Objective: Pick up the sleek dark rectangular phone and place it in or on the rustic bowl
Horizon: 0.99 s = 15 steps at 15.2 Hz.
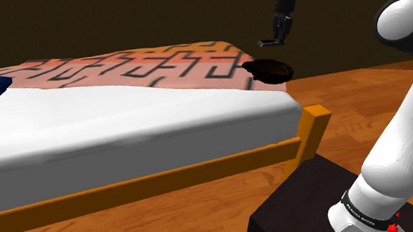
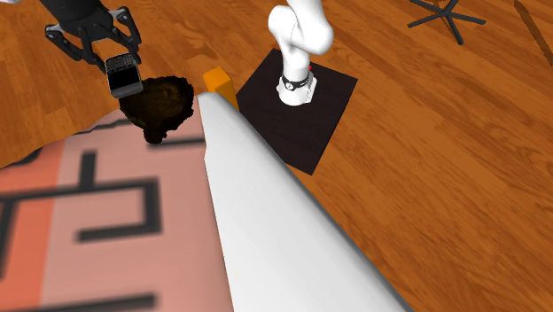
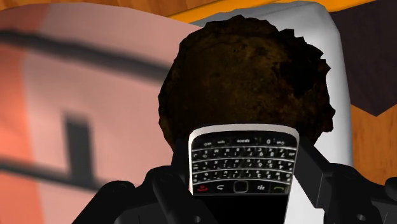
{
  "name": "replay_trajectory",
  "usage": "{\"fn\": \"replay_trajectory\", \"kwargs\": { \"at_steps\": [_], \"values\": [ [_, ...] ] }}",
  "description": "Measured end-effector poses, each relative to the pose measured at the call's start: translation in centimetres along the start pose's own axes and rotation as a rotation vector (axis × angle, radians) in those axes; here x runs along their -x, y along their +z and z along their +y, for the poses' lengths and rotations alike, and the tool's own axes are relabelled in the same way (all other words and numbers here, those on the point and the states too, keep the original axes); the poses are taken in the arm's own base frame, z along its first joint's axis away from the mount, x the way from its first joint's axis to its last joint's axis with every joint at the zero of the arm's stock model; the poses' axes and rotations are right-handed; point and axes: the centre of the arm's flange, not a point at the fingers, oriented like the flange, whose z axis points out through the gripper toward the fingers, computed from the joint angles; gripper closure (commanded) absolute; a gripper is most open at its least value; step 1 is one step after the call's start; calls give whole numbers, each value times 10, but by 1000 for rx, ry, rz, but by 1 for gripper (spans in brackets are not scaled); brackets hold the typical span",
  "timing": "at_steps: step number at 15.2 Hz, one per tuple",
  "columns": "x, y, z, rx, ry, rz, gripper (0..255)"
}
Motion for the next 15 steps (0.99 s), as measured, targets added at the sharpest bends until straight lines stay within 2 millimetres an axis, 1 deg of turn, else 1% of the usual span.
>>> {"fn": "replay_trajectory", "kwargs": {
  "at_steps": [6, 12, 15],
  "values": [
    [3, 30, 0, -1, -1, 0, 255],
    [2, 63, 1, -1, -1, 0, 255],
    [2, 70, 0, 0, -1, 0, 255]
  ]
}}
